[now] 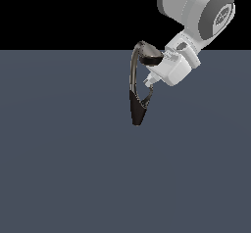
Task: Turn on the faucet by rotating a designated handle.
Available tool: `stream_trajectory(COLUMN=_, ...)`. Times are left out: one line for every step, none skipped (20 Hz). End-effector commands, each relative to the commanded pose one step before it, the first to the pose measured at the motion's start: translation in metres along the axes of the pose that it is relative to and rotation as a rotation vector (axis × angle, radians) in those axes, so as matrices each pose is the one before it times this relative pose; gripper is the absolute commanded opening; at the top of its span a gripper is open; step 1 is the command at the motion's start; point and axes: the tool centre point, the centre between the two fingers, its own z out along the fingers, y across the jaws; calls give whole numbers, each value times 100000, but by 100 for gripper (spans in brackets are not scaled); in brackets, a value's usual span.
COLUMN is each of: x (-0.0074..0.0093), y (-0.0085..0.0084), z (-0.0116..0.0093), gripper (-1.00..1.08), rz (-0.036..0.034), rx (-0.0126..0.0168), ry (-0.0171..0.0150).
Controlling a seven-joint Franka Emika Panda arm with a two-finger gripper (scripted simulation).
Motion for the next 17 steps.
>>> stream_trajectory(x=986, y=1800, z=118, gripper=-100, rz=1754, rx=-1118, ry=-577)
stream_trajectory(x=113, y=386, z=10, gripper=-100, rz=-31, rx=-76, ry=-53)
stream_trajectory(x=115, y=389, z=10, gripper=-100, rz=-31, rx=-76, ry=-53)
stream_trajectory(x=117, y=393, z=9, gripper=-100, rz=-31, rx=-76, ry=-52)
stream_trajectory(x=121, y=403, z=-4, gripper=-100, rz=-22, rx=-55, ry=-36)
stream_trajectory(x=0, y=0, z=0, gripper=-100, rz=0, rx=0, ry=0)
stream_trajectory(x=-1115, y=-1257, z=-203, gripper=-100, rz=-2234, rx=918, ry=453)
stream_trajectory(x=698, y=362, z=24, gripper=-100, rz=246, rx=-111, ry=-59)
stream_trajectory(x=701, y=359, z=26, gripper=-100, rz=254, rx=-114, ry=-60)
stream_trajectory(x=699, y=357, z=26, gripper=-100, rz=254, rx=-114, ry=-59)
stream_trajectory(x=692, y=355, z=24, gripper=-100, rz=246, rx=-111, ry=-57)
stream_trajectory(x=690, y=353, z=24, gripper=-100, rz=247, rx=-111, ry=-56)
stream_trajectory(x=687, y=349, z=24, gripper=-100, rz=247, rx=-111, ry=-56)
stream_trajectory(x=685, y=346, z=24, gripper=-100, rz=247, rx=-110, ry=-55)
stream_trajectory(x=677, y=342, z=22, gripper=-100, rz=240, rx=-107, ry=-51)
stream_trajectory(x=623, y=307, z=20, gripper=-100, rz=224, rx=-98, ry=-45)
stream_trajectory(x=0, y=0, z=0, gripper=-100, rz=0, rx=0, ry=0)
